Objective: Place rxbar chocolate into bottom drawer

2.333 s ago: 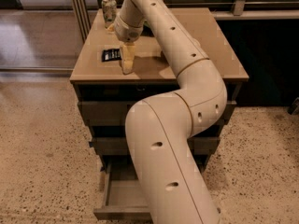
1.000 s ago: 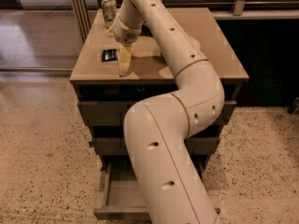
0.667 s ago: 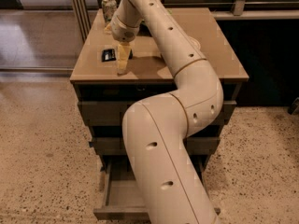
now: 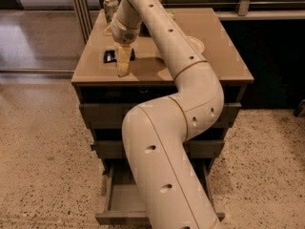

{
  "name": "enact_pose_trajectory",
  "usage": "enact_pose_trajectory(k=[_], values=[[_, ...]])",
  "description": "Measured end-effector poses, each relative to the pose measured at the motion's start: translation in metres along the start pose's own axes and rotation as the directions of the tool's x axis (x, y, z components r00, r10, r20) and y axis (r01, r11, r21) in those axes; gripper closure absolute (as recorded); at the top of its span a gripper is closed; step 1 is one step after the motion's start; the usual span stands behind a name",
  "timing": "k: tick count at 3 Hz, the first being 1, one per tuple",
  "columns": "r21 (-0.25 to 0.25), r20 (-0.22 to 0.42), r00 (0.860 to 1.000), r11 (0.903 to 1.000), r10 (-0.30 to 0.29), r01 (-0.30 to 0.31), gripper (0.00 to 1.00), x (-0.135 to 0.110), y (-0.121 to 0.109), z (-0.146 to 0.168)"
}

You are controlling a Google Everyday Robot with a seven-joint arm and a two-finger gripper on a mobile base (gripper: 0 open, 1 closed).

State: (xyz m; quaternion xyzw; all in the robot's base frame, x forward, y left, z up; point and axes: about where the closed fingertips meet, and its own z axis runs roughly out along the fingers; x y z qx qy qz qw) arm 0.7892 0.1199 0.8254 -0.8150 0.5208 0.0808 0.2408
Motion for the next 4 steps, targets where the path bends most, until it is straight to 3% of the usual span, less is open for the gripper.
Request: enact_pose_trajectory(k=[3,4], values=[[-0.011,-0.003,1.0,0.9998,0.019,-0.019,0.0,0.0064,0.0028,0.0041],[-0.011,-0.002,1.0,0.9998,0.019,-0.019,0.19,0.0064,0.0028,0.0041]])
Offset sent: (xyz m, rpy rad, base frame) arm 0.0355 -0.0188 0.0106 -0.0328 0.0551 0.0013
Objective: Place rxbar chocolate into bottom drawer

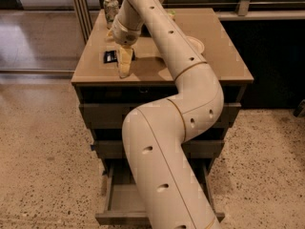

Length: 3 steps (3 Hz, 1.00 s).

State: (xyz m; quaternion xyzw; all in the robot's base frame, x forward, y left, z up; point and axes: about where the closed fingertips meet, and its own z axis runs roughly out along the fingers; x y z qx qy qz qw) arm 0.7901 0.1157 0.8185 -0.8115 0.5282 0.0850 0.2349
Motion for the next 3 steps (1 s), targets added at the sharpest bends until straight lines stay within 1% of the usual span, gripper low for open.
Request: enact_pose_trajectory(k=[2,3], values=[[0.0,0.0,1.0,1.0,0.0,0.0,0.65,0.0,0.0,0.0],[0.0,0.0,1.0,1.0,0.0,0.0,0.65,0.0,0.0,0.0]])
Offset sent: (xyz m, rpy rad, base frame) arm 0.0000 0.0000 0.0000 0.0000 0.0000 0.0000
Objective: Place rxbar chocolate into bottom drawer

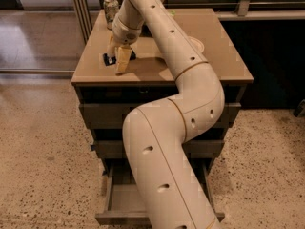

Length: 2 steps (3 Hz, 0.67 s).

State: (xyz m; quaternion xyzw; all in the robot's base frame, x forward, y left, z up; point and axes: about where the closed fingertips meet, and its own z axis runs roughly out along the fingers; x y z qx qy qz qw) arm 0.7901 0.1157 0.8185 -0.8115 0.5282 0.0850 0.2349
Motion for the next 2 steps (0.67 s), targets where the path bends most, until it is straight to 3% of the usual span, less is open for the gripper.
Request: enact_pose_trajectory(k=[1,2], values=[[0.0,0.0,1.0,1.0,0.0,0.0,0.41,0.0,0.0,0.0],[0.0,0.0,1.0,1.0,0.0,0.0,0.1,0.0,0.0,0.0]])
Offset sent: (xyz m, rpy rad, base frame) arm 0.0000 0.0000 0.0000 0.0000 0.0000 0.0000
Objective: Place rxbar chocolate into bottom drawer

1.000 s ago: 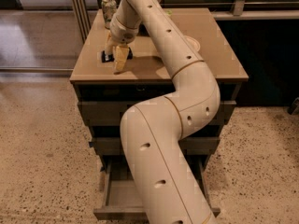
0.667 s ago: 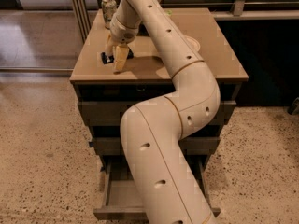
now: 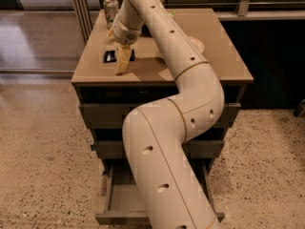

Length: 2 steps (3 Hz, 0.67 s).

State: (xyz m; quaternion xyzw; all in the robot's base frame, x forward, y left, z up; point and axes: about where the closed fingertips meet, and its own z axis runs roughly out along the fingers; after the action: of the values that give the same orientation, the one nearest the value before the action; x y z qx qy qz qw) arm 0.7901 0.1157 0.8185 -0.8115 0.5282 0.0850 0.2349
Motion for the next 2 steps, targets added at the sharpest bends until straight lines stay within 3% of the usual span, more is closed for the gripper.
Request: enact_pose_trajectory(k=[1,2], values=[[0.007,0.006,1.0,1.0,-0.001,0.001,0.0,-0.0005,-0.0019,0.0013],[0.012,0.01,1.0,0.9999,-0.002,0.002,0.0,-0.0021,-0.003,0.0]])
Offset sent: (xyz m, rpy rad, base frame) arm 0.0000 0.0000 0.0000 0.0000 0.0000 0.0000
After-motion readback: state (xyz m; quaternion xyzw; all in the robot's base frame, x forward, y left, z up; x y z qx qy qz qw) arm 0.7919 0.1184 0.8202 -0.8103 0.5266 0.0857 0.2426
